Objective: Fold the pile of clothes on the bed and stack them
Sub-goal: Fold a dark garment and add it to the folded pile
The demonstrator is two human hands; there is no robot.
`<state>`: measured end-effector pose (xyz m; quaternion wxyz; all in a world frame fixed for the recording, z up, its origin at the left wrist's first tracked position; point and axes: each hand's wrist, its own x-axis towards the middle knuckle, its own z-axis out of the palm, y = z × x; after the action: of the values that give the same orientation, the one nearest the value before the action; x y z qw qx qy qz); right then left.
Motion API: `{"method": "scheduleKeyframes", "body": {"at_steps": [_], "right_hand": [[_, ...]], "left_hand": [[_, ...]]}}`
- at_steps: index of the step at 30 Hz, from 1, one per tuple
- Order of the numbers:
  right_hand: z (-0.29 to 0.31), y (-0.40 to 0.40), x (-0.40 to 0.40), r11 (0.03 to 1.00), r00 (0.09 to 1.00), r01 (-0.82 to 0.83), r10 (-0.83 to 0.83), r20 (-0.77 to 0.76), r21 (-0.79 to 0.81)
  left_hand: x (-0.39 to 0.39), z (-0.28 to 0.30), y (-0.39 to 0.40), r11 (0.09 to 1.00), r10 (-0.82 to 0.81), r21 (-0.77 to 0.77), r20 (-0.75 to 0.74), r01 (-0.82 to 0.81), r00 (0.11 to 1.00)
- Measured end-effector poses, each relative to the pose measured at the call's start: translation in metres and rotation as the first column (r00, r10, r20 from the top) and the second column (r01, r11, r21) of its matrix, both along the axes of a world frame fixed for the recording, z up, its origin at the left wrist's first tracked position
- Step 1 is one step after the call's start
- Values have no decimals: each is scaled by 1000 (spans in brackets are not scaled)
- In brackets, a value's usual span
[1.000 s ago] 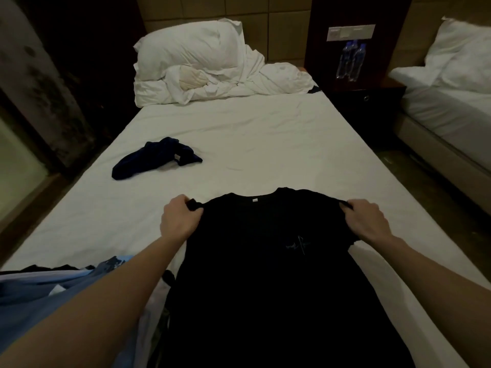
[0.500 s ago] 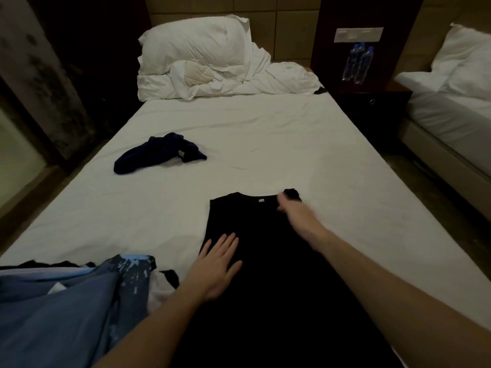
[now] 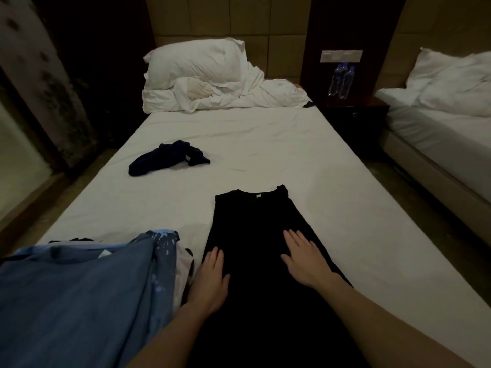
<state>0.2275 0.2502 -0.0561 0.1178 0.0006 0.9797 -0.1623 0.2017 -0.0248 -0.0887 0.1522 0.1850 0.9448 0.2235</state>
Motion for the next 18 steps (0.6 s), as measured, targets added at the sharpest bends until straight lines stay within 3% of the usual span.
{"method": "scheduleKeyframes", "body": {"at_steps": [4,8,12,15,18], "right_hand": [[-8,35,87,982,974,189,-183,130,-32],[-14,41,164,924,923,383,-383,-39,1],[-7,53,217,879,881,473,-471,54,-57],[-7,66,243,897,902,431,-425,77,-94],[-3,62,254,919,943,324,-334,-5,-226]], "left_hand": [[62,8,-14,984,165,49,75,-169,983],[122,15,-15,928,370,-23,-83,-373,925],[173,18,-12,868,496,19,-1,-496,869],[202,19,-15,875,478,92,-21,-475,878],[227,22,-16,948,318,84,-182,-308,930]]}}
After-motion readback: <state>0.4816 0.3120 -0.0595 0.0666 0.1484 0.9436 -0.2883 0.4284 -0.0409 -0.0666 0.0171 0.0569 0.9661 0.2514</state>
